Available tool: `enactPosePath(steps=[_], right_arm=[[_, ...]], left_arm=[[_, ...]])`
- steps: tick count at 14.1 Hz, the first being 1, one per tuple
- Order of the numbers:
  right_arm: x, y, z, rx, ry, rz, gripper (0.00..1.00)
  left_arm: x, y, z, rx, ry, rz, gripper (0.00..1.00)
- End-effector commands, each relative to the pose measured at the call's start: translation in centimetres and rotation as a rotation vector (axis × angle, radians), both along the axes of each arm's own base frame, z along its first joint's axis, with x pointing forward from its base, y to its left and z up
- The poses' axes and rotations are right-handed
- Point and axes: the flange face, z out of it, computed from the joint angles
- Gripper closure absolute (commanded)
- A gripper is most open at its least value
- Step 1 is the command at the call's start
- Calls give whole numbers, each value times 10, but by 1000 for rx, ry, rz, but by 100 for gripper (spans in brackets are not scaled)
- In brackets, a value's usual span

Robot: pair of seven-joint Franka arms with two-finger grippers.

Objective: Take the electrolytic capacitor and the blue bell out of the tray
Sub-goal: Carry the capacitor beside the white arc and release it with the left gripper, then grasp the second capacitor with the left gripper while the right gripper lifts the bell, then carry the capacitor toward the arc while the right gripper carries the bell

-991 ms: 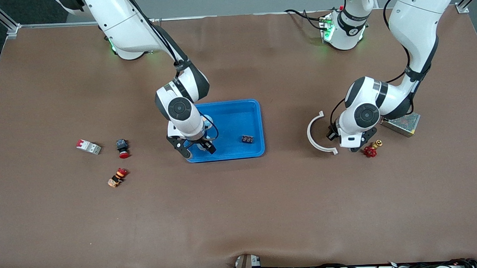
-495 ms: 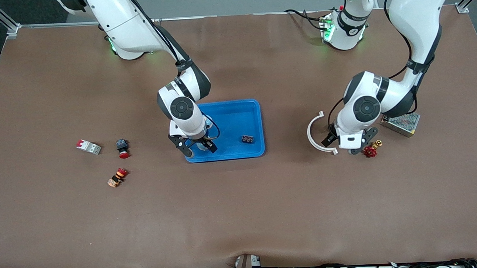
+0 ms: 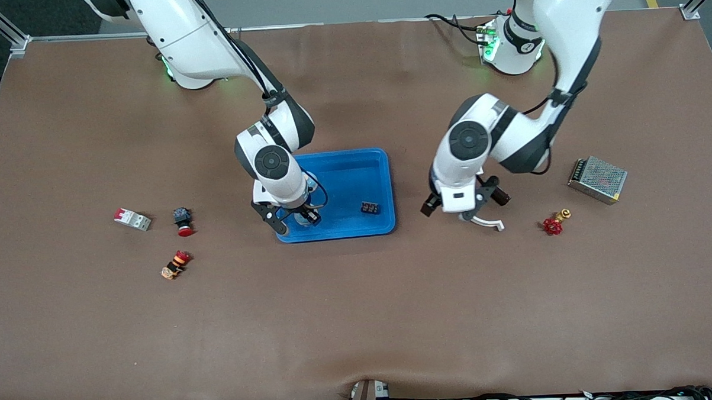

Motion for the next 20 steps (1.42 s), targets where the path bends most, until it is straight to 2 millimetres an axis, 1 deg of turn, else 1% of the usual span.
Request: enactPosePath(steps=[1,2,4,5,6,7,8,10,11,12,13,14,15,16,17,18,19,20], right_arm=[[-2,2,-4,2,-1,2,96],[-2,3,-4,3,-2,-1,100],[-1,4,1,3,0,-1,100],[0,4,7,5,0,2,100],[2,1,12,-7,19,4,100],[5,0,24,-12,34,32,100],[9,-7,32,-21,55,70,100],[22,-26,59,-23,77,114,100],[29,-36,75,-18,92,137,100],[41,-45,98,16,118,143,100],[53,-61,120,40,152,179,100],[65,-85,141,49,187,230,100],[78,-115,159,62,212,284,100],[85,-141,175,77,220,345,100],[92,-170,187,89,215,402,100],[96,-194,193,93,209,460,100],[98,-213,196,78,207,522,100],[103,-236,196,55,210,559,100]], left_arm=[[11,-41,-18,-27,14,116,0],[8,-53,-24,-25,13,135,0],[-1,-77,-32,-17,5,151,0],[-10,-92,-38,-23,2,151,0],[-18,-112,-37,-43,-11,162,0],[-23,-122,-41,-44,-8,179,0],[-27,-126,-46,-42,-6,187,0],[-34,-135,-55,-55,-3,226,0],[-37,-140,-59,-63,-5,235,0],[-41,-144,-64,-70,-4,235,0],[-44,-148,-64,-72,-6,242,0],[-42,-146,-66,-68,-8,255,0],[-39,-143,-68,-64,-14,261,0],[-39,-145,-68,-69,-22,279,0],[-35,-142,-69,-73,-35,300,0],[-33,-142,-72,-75,-47,311,0],[-31,-140,-74,-79,-56,322,0],[-30,-139,-80,-76,-54,325,0]])
